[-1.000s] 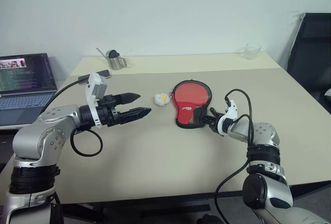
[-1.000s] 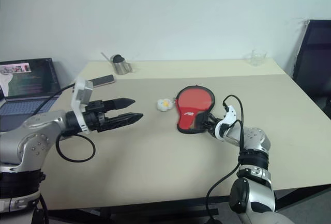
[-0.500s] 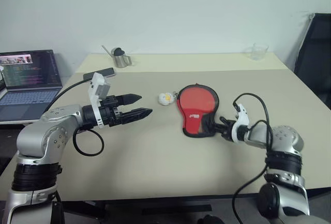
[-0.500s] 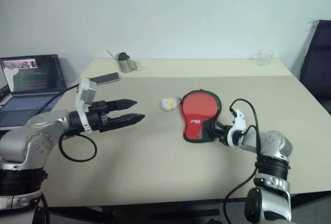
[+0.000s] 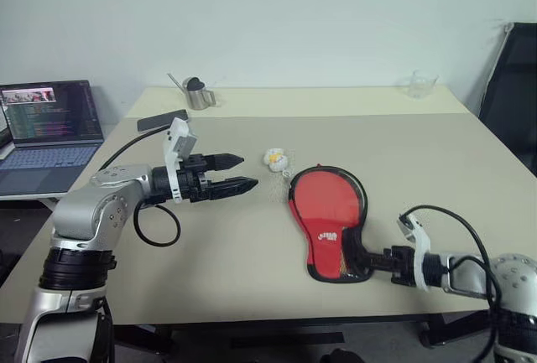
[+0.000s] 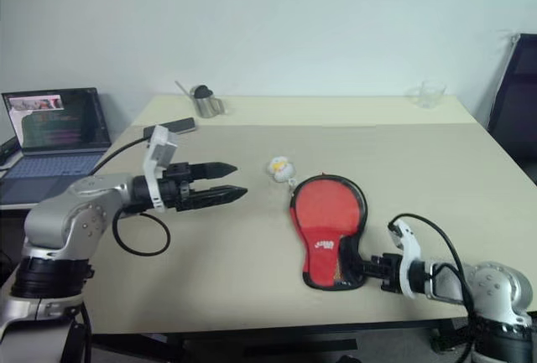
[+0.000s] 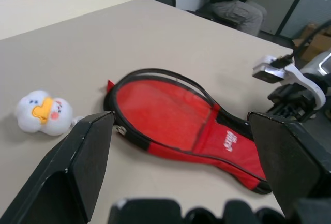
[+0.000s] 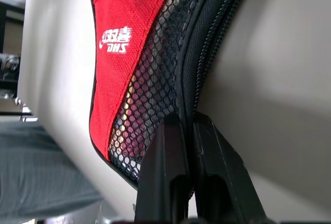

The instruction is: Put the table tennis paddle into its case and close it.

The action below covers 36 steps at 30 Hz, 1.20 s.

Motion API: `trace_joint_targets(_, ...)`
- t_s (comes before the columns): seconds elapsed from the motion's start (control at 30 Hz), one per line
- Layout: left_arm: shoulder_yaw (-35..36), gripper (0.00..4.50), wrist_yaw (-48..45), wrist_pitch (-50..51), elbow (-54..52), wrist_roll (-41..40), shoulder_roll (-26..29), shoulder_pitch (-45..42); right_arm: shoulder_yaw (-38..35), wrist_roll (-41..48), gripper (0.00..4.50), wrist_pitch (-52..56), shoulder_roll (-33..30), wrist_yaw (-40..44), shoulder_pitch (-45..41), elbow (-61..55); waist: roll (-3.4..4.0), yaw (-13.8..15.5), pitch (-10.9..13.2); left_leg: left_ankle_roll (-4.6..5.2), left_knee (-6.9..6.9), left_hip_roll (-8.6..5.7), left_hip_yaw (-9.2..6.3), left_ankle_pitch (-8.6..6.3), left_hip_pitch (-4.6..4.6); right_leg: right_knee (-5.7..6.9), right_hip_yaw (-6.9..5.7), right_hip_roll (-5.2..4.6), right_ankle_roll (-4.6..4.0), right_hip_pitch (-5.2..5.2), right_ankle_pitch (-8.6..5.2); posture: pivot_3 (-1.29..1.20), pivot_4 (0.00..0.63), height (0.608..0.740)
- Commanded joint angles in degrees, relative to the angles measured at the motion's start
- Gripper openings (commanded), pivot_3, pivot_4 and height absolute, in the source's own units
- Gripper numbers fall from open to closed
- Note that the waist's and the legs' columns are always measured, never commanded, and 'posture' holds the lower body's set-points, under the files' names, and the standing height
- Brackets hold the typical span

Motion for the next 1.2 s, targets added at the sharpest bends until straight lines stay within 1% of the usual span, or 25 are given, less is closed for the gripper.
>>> trace_joint_targets(0.03, 0.1, 4.50, -0.8, -1.5, 0.7, 0.8, -0.2, -2.0, 2.2, 7.1, 0.04, 2.3, -1.1, -0.8, 5.3, -4.7, -0.01, 0.0, 0.0, 0.00, 0.00, 0.00, -0.01, 0.00, 0.00, 0.00, 0.00, 0.00, 0.00, 0.00, 0.00, 0.00, 0.150, 0.740)
trace_joint_targets(0.13, -0.2, 4.50, -1.1, -1.6, 1.1, 1.1, -0.6, -2.3, 2.8, 10.3, 0.04, 2.3, -1.9, -1.7, 7.8, -6.8, -0.02, 0.1, 0.0, 0.00, 0.00, 0.02, -0.03, 0.00, -0.01, -0.02, -0.02, 0.01, 0.00, 0.00, 0.00, 0.00, 0.150, 0.740)
trace_joint_targets(0.27, -0.6, 4.50, -1.5, -1.7, 1.5, 1.5, -1.3, -2.9, 2.7, 13.5, 0.04, 2.3, -3.0, -3.3, 8.6, -7.4, -0.03, 0.0, 0.0, 0.00, 0.02, 0.03, -0.02, 0.00, 0.01, 0.00, -0.01, 0.03, 0.00, 0.02, 0.00, 0.00, 0.150, 0.740)
trace_joint_targets(0.43, -0.7, 4.50, -1.6, -1.8, 1.7, 1.9, -1.6, -3.1, 3.3, 14.0, 0.04, 2.1, -3.2, -4.9, 7.2, -6.0, -0.03, 0.0, 0.0, 0.01, 0.02, 0.06, -0.01, 0.00, 0.02, 0.01, 0.00, 0.07, 0.00, 0.02, 0.00, 0.00, 0.150, 0.740)
trace_joint_targets(0.63, -0.5, 4.50, -1.6, -2.0, 1.5, 2.2, -1.7, -2.8, 5.2, 11.7, 0.04, 0.6, -4.4, -4.4, 5.9, -7.4, -0.03, 0.0, 0.0, 0.01, 0.04, 0.08, 0.00, 0.00, 0.03, 0.05, 0.00, 0.09, 0.00, 0.02, 0.00, 0.00, 0.150, 0.740)
trace_joint_targets(0.73, -0.3, 4.50, -1.5, -2.0, 1.5, 2.4, -1.8, -2.8, 5.6, 11.3, 0.72, -0.2, -5.4, -3.3, 5.3, -7.2, -0.03, 0.0, 0.0, 0.01, 0.05, 0.09, 0.00, 0.00, 0.03, 0.06, 0.00, 0.11, 0.00, 0.02, 0.00, 0.00, 0.150, 0.740)
trace_joint_targets(0.87, -0.3, 4.50, -1.4, -2.1, 1.5, 2.6, -1.8, -2.7, 6.2, 11.2, 2.03, -0.8, -6.5, -1.7, 5.1, -7.1, -0.05, 0.1, 0.0, 0.01, 0.06, 0.09, 0.00, -0.01, 0.04, 0.06, -0.01, 0.12, 0.00, 0.04, 0.00, 0.00, 0.150, 0.740)
trace_joint_targets(0.97, -0.2, 4.50, -1.3, -2.1, 1.6, 2.8, -1.8, -2.6, 6.2, 11.0, 3.11, -1.3, -7.4, -0.6, 4.6, -6.8, -0.07, 0.0, 0.0, 0.02, 0.08, 0.10, 0.00, -0.01, 0.07, 0.06, 0.00, 0.12, 0.01, 0.10, 0.01, 0.00, 0.150, 0.740)
trace_joint_targets(1.0, -0.2, 4.50, -1.2, -2.2, 1.6, 2.9, -1.7, -2.6, 6.0, 10.9, 3.39, -1.5, -7.9, 0.1, 4.3, -6.7, -0.07, 0.0, 0.0, 0.02, 0.08, 0.10, 0.01, -0.01, 0.10, 0.06, 0.00, 0.12, 0.02, 0.12, 0.02, 0.00, 0.150, 0.740)
trace_joint_targets(1.1, 0.2, 4.50, -1.1, -2.6, 1.9, 3.1, -1.6, -2.4, 5.3, 9.1, 4.38, -2.6, -11.6, 3.1, 3.2, -6.2, -0.08, 0.1, 0.0, 0.05, 0.10, 0.09, 0.01, -0.02, 0.18, 0.06, -0.01, 0.12, 0.08, 0.23, 0.05, 0.00, 0.150, 0.740)
trace_joint_targets(1.13, 0.4, 4.50, -0.9, -2.7, 1.9, 3.1, -1.6, -2.4, 5.7, 7.5, 4.45, -3.7, -13.7, 4.6, 3.3, -6.7, -0.08, 0.1, 0.0, 0.05, 0.11, 0.08, 0.01, -0.02, 0.20, 0.05, -0.01, 0.12, 0.10, 0.28, 0.07, 0.00, 0.150, 0.740)
trace_joint_targets(1.2, 1.2, 4.50, -0.6, -2.8, 1.9, 2.9, -1.3, -2.6, 5.0, 4.1, 4.45, -7.6, -20.8, 10.4, 4.7, -9.7, -0.06, 0.3, 0.0, 0.06, 0.13, 0.05, 0.00, -0.03, 0.24, 0.04, -0.03, 0.14, 0.13, 0.36, 0.08, 0.00, 0.150, 0.740)
